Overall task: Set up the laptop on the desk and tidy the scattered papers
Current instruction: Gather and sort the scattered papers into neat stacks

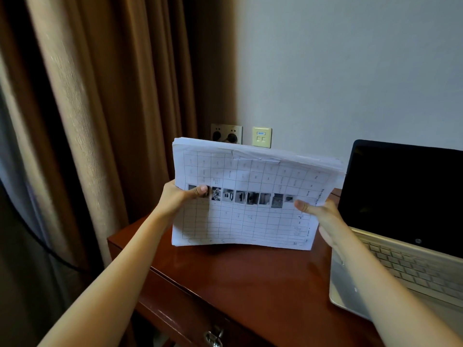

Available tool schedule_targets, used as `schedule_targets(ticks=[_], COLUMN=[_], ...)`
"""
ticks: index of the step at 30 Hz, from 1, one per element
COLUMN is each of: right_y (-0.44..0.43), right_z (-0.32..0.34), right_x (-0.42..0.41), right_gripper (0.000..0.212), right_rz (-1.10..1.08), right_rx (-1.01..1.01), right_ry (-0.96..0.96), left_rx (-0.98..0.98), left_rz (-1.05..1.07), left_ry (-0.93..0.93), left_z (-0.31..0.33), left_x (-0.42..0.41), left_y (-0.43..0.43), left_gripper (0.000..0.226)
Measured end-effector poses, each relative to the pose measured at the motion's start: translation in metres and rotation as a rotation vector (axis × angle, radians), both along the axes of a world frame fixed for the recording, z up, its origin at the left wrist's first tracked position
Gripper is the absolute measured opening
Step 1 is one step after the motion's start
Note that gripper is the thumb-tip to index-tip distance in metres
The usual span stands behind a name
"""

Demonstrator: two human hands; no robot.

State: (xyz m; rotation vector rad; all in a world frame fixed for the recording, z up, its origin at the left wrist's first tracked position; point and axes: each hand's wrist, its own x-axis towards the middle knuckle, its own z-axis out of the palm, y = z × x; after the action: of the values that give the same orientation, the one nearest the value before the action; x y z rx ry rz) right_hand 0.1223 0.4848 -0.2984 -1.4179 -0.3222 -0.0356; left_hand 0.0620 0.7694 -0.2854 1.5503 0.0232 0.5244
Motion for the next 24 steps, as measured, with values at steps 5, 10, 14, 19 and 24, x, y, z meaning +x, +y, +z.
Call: schedule_targets(ticks=[5,10,14,19,24], right_y=[-0.001,-0.002,0.011,0.040,0.002], right_z=[0.002,0.010,0.001,-0.025,-0.021], right_x=[0.007,-0.001,-0.010,-0.011,0.005], right_gripper=[0.121,0.037,0.013,0.045,0.094], right_rz=[-0.160,-0.193,-0.186,0.119,0.202], right_rx=[0.064,0.246,0.412,0.452,0.350], right_ry=[0.029,0.090,0.144,0.231,0.172], left_rx=[-0.056,-0.091,-0.545,-0.621,-0.432], left_rz=[-0.018,-0.119,-0.066,0.120,0.142], left_ry=[0.078,0.117,-0.042,-0.038,-0.103], left_z=[-0.008,-0.021,-0.031,-0.007,0.024], left_x=[0.003,-0.006,0.002,0.013,0.005], left_y=[0.000,0.004,-0.010,-0.068,-0.048], left_gripper=[0.012,0.035,0.041,0.049,0.033])
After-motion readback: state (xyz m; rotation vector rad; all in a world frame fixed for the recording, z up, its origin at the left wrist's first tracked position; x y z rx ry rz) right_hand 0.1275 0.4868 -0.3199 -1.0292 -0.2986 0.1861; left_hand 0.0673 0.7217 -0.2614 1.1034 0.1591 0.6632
